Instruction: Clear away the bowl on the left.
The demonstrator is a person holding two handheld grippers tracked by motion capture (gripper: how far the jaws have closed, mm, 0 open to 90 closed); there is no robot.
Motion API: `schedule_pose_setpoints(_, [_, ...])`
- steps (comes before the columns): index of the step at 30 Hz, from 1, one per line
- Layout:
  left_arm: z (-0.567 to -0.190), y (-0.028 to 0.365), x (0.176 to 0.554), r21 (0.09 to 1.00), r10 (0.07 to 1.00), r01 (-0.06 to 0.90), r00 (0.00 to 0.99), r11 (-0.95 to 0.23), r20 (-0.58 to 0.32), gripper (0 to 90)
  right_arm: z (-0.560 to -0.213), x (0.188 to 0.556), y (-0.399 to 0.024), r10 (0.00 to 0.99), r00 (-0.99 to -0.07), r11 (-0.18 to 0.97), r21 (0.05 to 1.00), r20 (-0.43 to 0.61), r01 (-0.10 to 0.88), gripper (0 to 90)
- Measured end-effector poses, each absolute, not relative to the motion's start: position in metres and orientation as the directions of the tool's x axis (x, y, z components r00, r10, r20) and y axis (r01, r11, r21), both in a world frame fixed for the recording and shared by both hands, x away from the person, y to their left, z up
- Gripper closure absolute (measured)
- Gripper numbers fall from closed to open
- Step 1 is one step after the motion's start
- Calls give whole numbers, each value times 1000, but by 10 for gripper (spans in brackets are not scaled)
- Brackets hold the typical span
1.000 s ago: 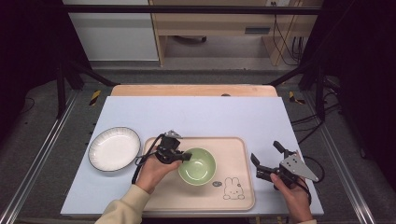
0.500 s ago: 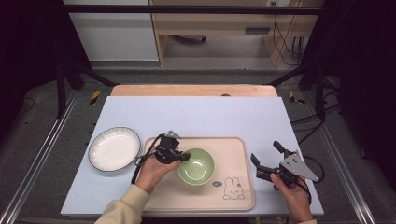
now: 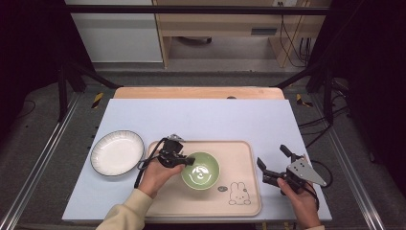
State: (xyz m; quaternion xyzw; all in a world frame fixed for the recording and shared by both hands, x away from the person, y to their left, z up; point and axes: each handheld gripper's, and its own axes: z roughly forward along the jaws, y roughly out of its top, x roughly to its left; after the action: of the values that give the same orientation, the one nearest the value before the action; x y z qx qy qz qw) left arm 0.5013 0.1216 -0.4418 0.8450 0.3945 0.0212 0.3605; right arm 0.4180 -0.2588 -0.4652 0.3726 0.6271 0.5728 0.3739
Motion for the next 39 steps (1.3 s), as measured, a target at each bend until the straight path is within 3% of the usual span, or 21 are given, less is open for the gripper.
schedule_pose_setpoints(21, [-446, 126, 506, 605, 682, 686, 667, -404, -300, 827, -465, 418, -258, 893, -448, 65, 997, -39, 44, 52])
schedule_pose_setpoints(39, [-449, 126, 506, 600, 690, 690, 661, -405, -294, 829, -466, 418, -258, 892, -450, 66, 997, -38, 47, 52])
